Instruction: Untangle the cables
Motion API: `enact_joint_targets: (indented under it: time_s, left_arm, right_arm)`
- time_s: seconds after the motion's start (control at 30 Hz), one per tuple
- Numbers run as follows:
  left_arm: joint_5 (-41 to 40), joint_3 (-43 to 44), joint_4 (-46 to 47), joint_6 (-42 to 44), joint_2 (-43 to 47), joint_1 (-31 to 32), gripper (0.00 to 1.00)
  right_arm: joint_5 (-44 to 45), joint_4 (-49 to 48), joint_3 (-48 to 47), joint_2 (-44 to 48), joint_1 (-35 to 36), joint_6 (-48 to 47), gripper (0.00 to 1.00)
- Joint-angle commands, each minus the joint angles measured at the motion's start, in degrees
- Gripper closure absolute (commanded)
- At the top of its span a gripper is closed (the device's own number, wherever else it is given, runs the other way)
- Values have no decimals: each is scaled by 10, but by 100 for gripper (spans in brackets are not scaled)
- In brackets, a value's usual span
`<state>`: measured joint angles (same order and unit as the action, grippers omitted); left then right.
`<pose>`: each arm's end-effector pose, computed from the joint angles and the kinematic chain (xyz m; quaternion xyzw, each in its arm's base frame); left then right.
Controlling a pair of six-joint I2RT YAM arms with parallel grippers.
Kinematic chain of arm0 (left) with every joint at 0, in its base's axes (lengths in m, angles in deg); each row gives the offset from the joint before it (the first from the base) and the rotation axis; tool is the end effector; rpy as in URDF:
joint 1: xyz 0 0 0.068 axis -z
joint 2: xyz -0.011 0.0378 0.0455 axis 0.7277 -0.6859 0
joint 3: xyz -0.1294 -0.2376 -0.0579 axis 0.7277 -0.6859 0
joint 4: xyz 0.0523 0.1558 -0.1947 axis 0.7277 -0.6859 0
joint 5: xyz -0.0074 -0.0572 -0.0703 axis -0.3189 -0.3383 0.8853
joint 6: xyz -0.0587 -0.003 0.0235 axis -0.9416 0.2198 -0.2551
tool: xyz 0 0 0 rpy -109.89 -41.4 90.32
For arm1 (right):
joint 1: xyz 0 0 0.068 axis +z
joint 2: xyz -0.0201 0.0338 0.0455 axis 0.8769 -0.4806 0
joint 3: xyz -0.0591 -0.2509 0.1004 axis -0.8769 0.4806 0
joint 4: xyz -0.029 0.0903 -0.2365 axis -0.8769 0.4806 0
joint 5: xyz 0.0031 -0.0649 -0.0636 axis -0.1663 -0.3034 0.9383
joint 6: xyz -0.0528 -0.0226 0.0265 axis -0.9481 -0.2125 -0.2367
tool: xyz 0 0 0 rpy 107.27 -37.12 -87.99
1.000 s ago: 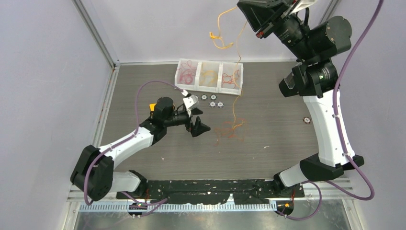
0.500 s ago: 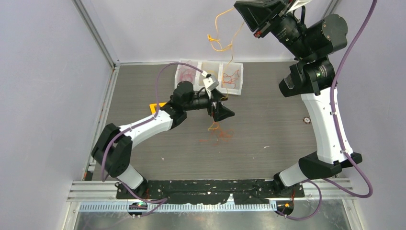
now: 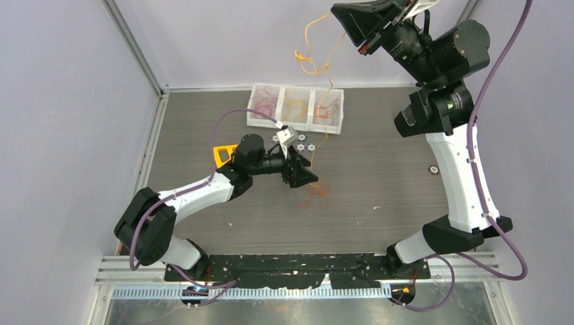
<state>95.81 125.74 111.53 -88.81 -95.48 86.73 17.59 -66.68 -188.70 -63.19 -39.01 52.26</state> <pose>0.2286 -0.2320 0.2661 0.3469 0.6711 -0.5182 0.4010 0.2227 0.1169 0.6334 -0.2474 0.4526 0.3908 0.7624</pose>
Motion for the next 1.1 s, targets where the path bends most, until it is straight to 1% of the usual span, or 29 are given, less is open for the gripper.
enact_joint_targets:
  time_s: [0.0, 0.07, 0.1, 0.13, 0.17, 0.23, 0.33, 0.4, 0.47, 0.53, 0.57, 0.6, 0.63, 0.67, 0.7, 0.73, 0.77, 0.8, 0.83, 0.87, 0.9, 0.93, 0.97, 1.0, 1.07]
  left_arm:
    - [16, 45, 44, -2, -20, -1, 54]
    - [22, 78, 47, -14, -45, -1, 77]
    - [23, 92, 49, -19, -55, -1, 85]
    - [25, 105, 46, -18, -61, -2, 91]
    - [27, 116, 34, -13, -65, -2, 95]
    - [32, 127, 23, -4, -66, -4, 100]
    - [45, 128, 3, 5, -57, -4, 100]
    - [77, 142, -5, 5, -29, -3, 100]
    - [101, 210, -24, -24, 23, 0, 100]
    - [101, 313, -59, -80, 60, -3, 100]
    - [108, 345, -84, -82, 72, -5, 100]
    - [100, 338, -122, -60, 84, -6, 100]
    - [64, 291, -158, -34, 92, -15, 100]
    - [53, 242, -196, -13, 79, -32, 100]
    - [83, 217, -257, 1, 44, -61, 100]
    - [124, 217, -332, 15, -6, -88, 100]
    - [146, 224, -422, 31, -52, -111, 100]
    - [149, 228, -464, 45, -66, -124, 100]
    - [147, 228, -482, 68, -55, -128, 100]
    - [157, 224, -474, 95, -26, -125, 100]
    - [162, 223, -461, 123, 16, -114, 100]
    - [173, 230, -446, 159, 56, -95, 100]
    - [176, 237, -413, 177, 95, -77, 100]
    - [166, 244, -379, 176, 123, -63, 100]
    - [124, 252, -315, 110, 131, -72, 100]
  right_arm:
    - [5, -24, 11, 23, -1, -1, 95]
    - [4, -25, 12, 23, -1, -1, 95]
    - [5, -26, 12, 24, -2, -4, 95]
    - [6, -25, 14, 25, -2, -5, 95]
    - [8, -24, 14, 26, -2, -8, 95]
    - [10, -24, 18, 28, -4, -9, 95]
    - [11, -25, 23, 30, -5, -13, 95]
    - [11, -22, 29, 33, -6, -21, 95]
    - [11, -12, 46, 40, -11, -39, 95]
    - [13, -7, 89, 57, -20, -64, 95]
    - [15, -7, 127, 70, -25, -73, 95]
    - [13, -9, 147, 76, -34, -75, 95]
    - [9, -10, 185, 88, -36, -79, 95]
    - [6, -17, 206, 94, -40, -80, 94]
    - [4, -23, 248, 107, -40, -82, 95]
    - [0, -34, 268, 113, -41, -82, 95]
    - [-1, -37, 305, 122, -40, -80, 95]
    - [-3, -39, 340, 129, -40, -78, 95]
    - [-3, -38, 357, 132, -40, -76, 95]
    - [-6, -37, 394, 138, -40, -76, 95]
    - [-8, -36, 411, 141, -40, -77, 95]
    - [-13, -35, 440, 143, -40, -76, 95]
    - [-17, -33, 452, 144, -40, -69, 95]
    - [-27, -34, 468, 145, -39, -61, 95]
    - [-38, -36, 479, 143, -34, -52, 95]
